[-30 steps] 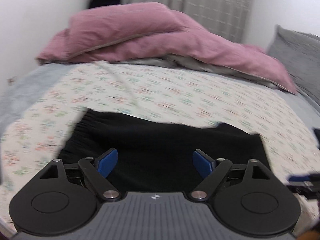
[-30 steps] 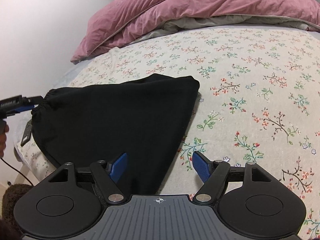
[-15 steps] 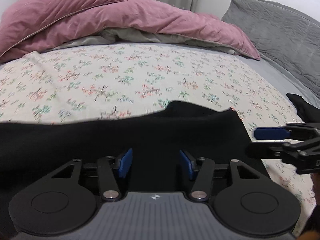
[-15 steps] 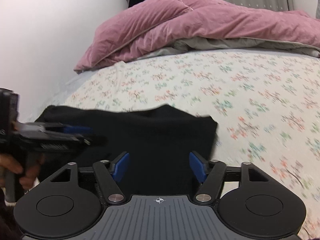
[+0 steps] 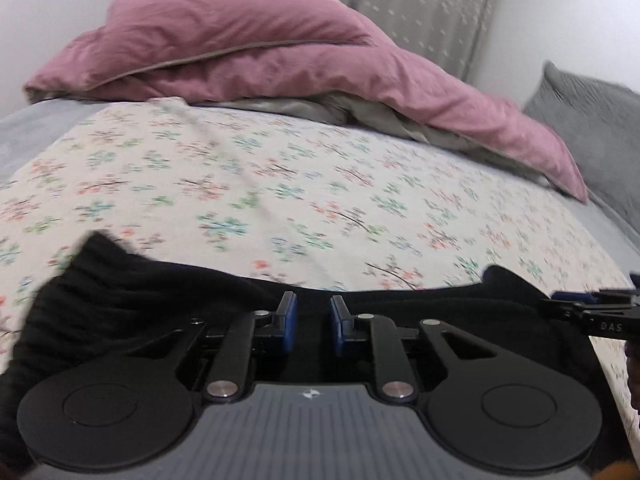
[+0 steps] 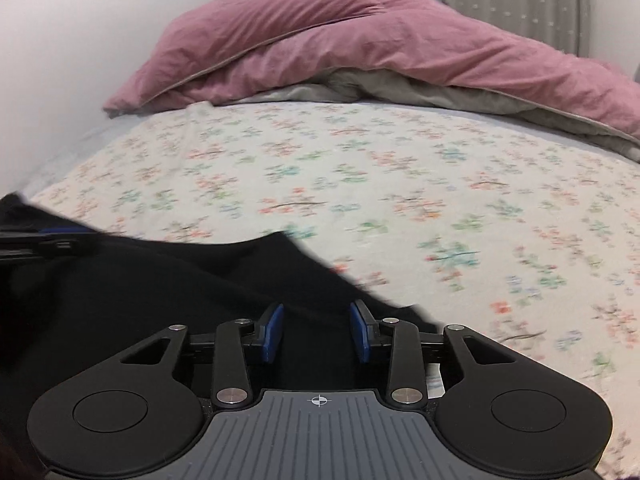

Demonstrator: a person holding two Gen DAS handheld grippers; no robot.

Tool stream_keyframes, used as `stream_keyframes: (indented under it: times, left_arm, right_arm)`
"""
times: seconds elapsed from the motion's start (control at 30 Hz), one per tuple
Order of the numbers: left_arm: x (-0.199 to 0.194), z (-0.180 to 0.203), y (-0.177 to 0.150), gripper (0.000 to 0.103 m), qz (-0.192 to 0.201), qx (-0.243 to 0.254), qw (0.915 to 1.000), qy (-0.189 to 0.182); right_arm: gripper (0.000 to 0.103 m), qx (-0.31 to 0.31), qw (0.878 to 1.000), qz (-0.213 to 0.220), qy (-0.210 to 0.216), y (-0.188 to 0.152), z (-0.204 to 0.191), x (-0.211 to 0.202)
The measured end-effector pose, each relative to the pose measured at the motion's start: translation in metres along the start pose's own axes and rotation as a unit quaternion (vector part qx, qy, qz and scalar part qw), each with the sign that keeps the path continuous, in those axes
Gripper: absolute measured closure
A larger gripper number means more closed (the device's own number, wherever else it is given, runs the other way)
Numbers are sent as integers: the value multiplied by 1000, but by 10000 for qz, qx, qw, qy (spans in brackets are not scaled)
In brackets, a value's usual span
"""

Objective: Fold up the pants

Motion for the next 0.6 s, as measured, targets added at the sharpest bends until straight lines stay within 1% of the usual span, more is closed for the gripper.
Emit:
stream_keyframes:
  times: [0.03, 0.07, 0.1, 0.17, 0.2, 0.27, 0.33, 0.4, 0.47, 0.53, 0.6]
  left_arm:
    - [-5, 0, 1, 61, 8, -49, 10000, -21]
    - [-9, 3, 2, 56, 25, -66, 10000, -19]
    - [-15, 8, 3, 46, 58, -62, 10000, -9]
    - [-28, 18, 3, 37, 110, -23, 9999, -66]
    - [-35, 25, 1, 37, 134, -12, 9998, -135]
    - [-45, 42, -4, 37, 55, 115, 9991, -394]
    - [-55, 63, -13, 36, -77, 433, 9970, -644]
    - [-62, 83, -27, 35, -377, 824, 9917, -911]
    - [-66, 98, -44, 35, -722, 1281, 9825, -1144]
    - [-66, 110, -62, 35, -1076, 1762, 9716, -1153]
    - [-66, 114, -79, 35, -1389, 2171, 9612, -982]
  right_arm:
    - [70, 57, 10000, -5, -24, 1, 6, -1]
    - [70, 117, 9999, -22, 10, 1, 12, -4]
    - [69, 144, 9999, -22, 18, 1, 15, -8]
    - [63, 142, 9998, -24, 141, 0, 16, -23]
    - [63, 147, 9996, -46, 228, -1, 15, -30]
    - [63, 167, 9987, -79, 482, -7, 10, -47]
    - [63, 150, 9969, -130, 759, -15, -2, -63]
    - [63, -27, 9943, -222, 1044, -26, -22, -76]
    - [63, -371, 9901, -262, 1330, -41, -49, -89]
    - [63, -710, 9833, -360, 1636, -58, -78, -97]
    - [63, -1092, 9772, -467, 1760, -74, -100, -103]
Point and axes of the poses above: each gripper's, at about its wrist camera, not at the fingertips, and x roughly the way its jaws point, z to its right, y to its top, the point moved 4 cm from there along x, roughly the way its jaws point, and after that the axes turned 2 degrees about -z, right-handed, at the moved point
